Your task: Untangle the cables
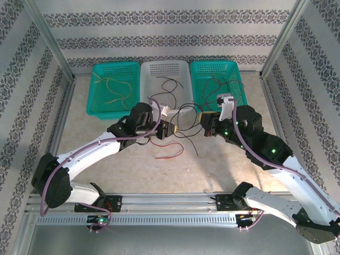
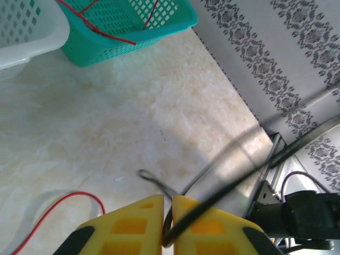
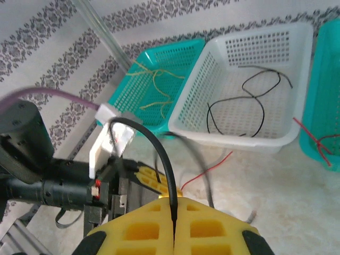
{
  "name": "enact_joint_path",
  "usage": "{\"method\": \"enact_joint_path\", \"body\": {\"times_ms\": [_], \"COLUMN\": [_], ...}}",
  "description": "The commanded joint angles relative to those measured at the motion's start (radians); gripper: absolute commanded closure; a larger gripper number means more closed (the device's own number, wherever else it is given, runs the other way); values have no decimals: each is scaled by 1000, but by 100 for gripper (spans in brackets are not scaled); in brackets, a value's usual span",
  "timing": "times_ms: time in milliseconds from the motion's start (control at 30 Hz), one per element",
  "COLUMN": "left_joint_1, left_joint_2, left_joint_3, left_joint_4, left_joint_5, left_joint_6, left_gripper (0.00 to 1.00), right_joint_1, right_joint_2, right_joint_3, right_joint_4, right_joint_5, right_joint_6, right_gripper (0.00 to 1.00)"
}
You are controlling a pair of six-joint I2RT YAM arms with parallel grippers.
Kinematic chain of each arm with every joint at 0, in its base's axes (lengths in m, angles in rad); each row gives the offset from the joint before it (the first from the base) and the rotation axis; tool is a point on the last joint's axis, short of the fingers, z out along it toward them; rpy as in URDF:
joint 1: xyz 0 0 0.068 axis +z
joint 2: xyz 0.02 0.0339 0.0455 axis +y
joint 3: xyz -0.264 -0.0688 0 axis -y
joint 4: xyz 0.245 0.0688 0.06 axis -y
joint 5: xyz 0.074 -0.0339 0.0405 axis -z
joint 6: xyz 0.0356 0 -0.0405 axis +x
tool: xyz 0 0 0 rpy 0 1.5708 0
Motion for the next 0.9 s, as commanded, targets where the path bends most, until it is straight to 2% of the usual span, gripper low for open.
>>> {"method": "enact_joint_path", "body": {"times_ms": [0, 33, 500, 567, 667, 867], "left_joint_1": [-11, -11, -10, -11, -11, 2], "left_joint_2": [-33, -34, -31, -45, -63, -149], "left_joint_3": [-25, -28, -125, -139, -152, -114], "left_joint_4": [10, 8, -39, -41, -49, -182], "left_joint_5": [-24, -30, -23, -17, 14, -1], "left_joint_6": [-8, -10, -28, -26, -6, 34], "left_gripper": [96, 100, 99, 79, 63, 41], "right_joint_1": [-20, -27, -109, -120, -123, -125], "right_joint_2": [-14, -15, -13, -6, 5, 14], "right_joint_3": [44, 48, 79, 78, 75, 73], "right_joint_4": [-33, -35, -18, -16, -10, -14], "right_joint_5": [36, 36, -23, -39, -59, -66], "right_joint_6": [-41, -44, -25, -18, -12, -12], "right_gripper": [100, 100, 100, 100, 100, 100]}}
